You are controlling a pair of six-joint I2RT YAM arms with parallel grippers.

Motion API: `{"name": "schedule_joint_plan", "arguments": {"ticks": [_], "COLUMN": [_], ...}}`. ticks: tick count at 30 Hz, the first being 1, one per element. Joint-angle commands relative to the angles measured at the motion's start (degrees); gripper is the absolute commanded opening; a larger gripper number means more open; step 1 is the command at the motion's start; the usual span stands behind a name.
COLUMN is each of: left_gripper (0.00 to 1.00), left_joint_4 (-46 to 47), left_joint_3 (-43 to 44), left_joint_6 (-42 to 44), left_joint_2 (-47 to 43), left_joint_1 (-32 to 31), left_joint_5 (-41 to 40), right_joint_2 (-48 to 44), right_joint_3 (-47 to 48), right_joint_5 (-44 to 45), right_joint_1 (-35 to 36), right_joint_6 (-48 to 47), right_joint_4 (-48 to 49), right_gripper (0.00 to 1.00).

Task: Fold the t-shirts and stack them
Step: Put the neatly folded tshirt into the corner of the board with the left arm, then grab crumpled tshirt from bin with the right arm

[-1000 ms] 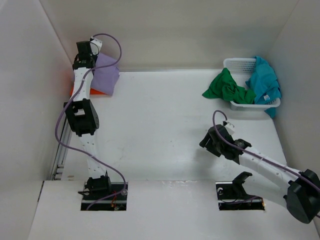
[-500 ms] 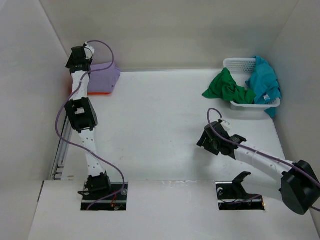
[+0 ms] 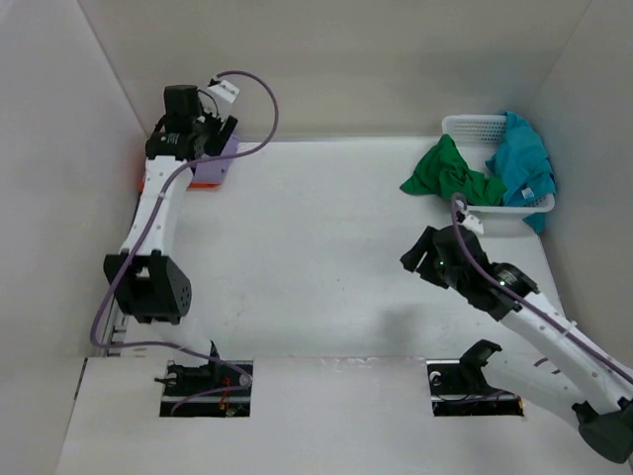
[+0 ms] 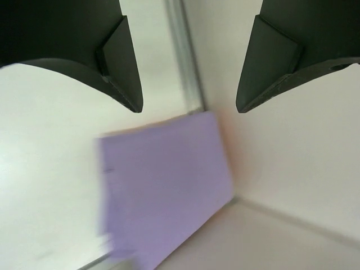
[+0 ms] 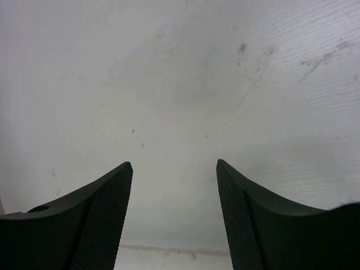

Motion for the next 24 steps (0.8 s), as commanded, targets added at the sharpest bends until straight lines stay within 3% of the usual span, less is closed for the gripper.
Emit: {"name": "schedule_joint_plan", "arguments": {"ticks": [1, 6, 12, 18, 24], "left_gripper": [0.66, 0.66, 0.70, 0.72, 0.71], "left_joint_4": [-13.5, -22.8, -23.0, -22.3, -20.8], "left_joint_3": [-3.5, -10.1, -17.5, -14.7, -9.6], "left_joint_6": [-8.1, -12.3, -11.5, -12.4, -15.7], "left_joint_2": [-8.2, -16.3, -24.7, -22.6, -12.0], "left_joint_1": [-2.0, -2.7, -3.9, -9.3, -14.4], "left_joint_5": [14.0, 30.5, 28.9, 25.3, 23.3], "right_joint_2": [-4.3, -8.0, -7.4, 0.6, 13.5], "right_joint_3": [8.5, 15.5, 22.2, 25.4, 29.1], "right_joint_5": [5.3, 6.9, 8.4, 0.1, -12.1], "right_joint_1": [-0.7, -0.8, -7.0, -22.9, -38.5], "right_joint_6": [-4.7, -6.0, -15.2, -27.1, -28.7], "right_joint_4": [-11.8, -21.9, -26.1, -13.5, -0.5], "right_gripper": [0.66, 0.66, 0.69, 0.72, 0.72]}}
